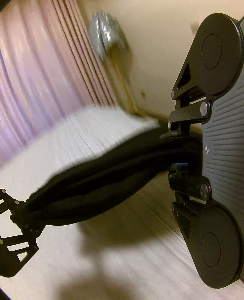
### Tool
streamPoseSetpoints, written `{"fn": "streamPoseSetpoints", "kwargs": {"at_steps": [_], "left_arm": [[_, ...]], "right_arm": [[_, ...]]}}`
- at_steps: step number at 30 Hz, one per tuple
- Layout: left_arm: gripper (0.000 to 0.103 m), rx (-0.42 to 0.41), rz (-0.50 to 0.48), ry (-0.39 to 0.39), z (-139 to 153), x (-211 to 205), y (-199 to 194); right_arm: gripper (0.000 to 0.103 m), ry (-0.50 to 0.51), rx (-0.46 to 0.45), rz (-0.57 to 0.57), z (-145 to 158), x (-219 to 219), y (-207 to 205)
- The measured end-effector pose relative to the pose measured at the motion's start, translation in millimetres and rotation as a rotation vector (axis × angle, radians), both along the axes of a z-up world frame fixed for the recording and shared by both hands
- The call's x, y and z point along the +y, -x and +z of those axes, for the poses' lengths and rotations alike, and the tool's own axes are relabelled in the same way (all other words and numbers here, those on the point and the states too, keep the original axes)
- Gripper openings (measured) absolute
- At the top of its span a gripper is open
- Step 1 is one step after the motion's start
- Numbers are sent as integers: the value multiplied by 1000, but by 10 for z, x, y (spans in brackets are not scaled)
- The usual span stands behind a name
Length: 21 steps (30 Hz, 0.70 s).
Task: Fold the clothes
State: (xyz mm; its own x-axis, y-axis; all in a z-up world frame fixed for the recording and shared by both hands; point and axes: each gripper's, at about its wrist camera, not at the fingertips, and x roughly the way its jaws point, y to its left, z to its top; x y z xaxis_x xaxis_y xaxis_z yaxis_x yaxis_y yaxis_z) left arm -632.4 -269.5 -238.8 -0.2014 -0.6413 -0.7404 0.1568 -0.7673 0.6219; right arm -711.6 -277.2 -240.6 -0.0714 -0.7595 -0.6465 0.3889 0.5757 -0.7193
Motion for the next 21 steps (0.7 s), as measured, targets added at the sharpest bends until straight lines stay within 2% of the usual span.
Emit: {"fn": "streamPoseSetpoints", "kwargs": {"at_steps": [1, 3, 4, 6, 7, 10, 12, 14, 17, 19, 21], "left_arm": [[28, -35, 2, -54, -317, 60, 127], [27, -63, -10, -11, -643, 259, 220], [28, -56, -3, 13, -689, 309, 222], [34, -22, 26, -17, -607, 299, 177], [35, -5, 41, -35, -560, 290, 153], [39, 55, 104, -155, -263, 224, -65], [39, 117, 185, -236, -31, 131, -255], [39, 183, 272, -265, 144, -55, -440], [38, 281, 402, -301, 398, -344, -716], [38, 329, 457, -307, 457, -553, -768], [37, 371, 475, -303, 375, -926, -666]], "right_arm": [[21, -71, 4, 7, -277, 42, 92], [23, -185, -13, 8, -635, 163, 235], [23, -182, -21, 15, -723, 260, 291], [29, -167, -55, -8, -732, 391, 380], [30, -173, -78, -34, -696, 431, 424], [30, -217, -159, -132, -428, 493, 552], [30, -231, -218, -208, -188, 519, 641], [30, -241, -313, -297, 85, 517, 757], [30, -228, -454, -382, 399, 241, 855], [30, -221, -545, -431, 557, 25, 917], [30, -240, -650, -488, 582, -257, 992]]}}
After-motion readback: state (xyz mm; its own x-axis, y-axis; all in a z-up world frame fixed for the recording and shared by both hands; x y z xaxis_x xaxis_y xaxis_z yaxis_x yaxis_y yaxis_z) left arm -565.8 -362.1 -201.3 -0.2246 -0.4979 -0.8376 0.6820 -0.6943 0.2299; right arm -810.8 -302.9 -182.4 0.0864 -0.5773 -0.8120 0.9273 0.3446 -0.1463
